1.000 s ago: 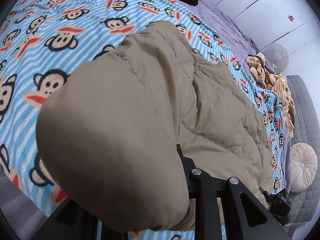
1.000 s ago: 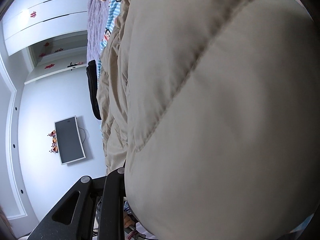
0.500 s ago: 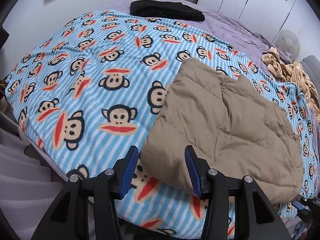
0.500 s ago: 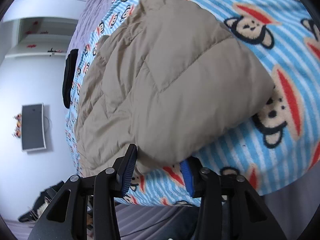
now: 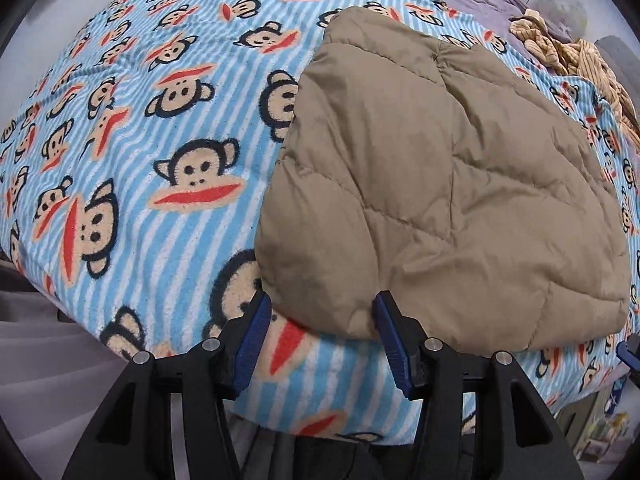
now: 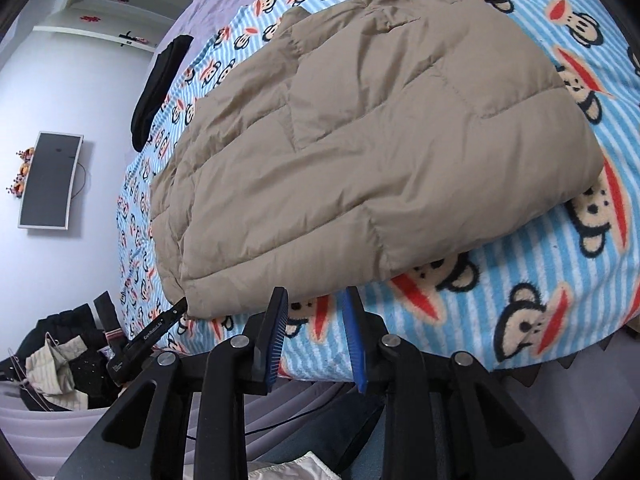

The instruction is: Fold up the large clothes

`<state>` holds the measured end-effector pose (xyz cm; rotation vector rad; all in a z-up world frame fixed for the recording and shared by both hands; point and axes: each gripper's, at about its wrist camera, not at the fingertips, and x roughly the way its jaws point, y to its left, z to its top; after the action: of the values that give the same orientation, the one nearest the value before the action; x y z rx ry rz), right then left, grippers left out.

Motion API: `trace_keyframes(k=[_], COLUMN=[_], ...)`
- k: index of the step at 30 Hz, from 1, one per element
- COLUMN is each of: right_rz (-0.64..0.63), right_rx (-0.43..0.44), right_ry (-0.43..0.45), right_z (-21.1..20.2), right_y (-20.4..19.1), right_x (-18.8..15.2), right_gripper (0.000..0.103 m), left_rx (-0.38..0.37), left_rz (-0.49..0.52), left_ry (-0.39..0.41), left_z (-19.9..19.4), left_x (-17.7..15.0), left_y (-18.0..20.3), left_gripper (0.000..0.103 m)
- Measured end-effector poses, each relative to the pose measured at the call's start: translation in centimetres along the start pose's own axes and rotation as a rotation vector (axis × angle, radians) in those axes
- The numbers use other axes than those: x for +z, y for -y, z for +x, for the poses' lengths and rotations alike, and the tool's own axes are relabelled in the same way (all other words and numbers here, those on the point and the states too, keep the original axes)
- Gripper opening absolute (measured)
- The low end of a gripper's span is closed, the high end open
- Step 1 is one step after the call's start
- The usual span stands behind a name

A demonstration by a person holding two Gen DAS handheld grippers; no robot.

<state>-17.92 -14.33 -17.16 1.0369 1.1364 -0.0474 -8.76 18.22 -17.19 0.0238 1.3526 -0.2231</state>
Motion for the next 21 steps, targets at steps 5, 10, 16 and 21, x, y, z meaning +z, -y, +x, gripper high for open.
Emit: trace_keyframes(k=[5,10,16,21], right_rz=[0.011,-0.008,-0.054,-0.066], right_rx=[-0.009,-0.015,-0.034,-0.043], right_ry=[-0.013,-0.021,-0.067,-0.067], right_z=[0.5,0.4,1.4,1.1], right_y=[-2.7,-5.1,-7.1,-7.1], right_x=[-1.9,-1.9,-0.6,1.0], right_gripper=[0.031,0.031,0.045,0.046], left_rx=[-0.019,0.004,0.033,0.098], left_rz=[0.012,0.017,0.0,0.019], left_ry=[-0.016,0.008,0.023,0.052], left_z=[-2.9,-5.2,-6.2,-6.7], left_x=[-1.4,-2.0,-1.2,0.0], left_y=[-0.2,0.0,0.8,2.5], left_gripper=[0.056,0.056,0.095,0.1])
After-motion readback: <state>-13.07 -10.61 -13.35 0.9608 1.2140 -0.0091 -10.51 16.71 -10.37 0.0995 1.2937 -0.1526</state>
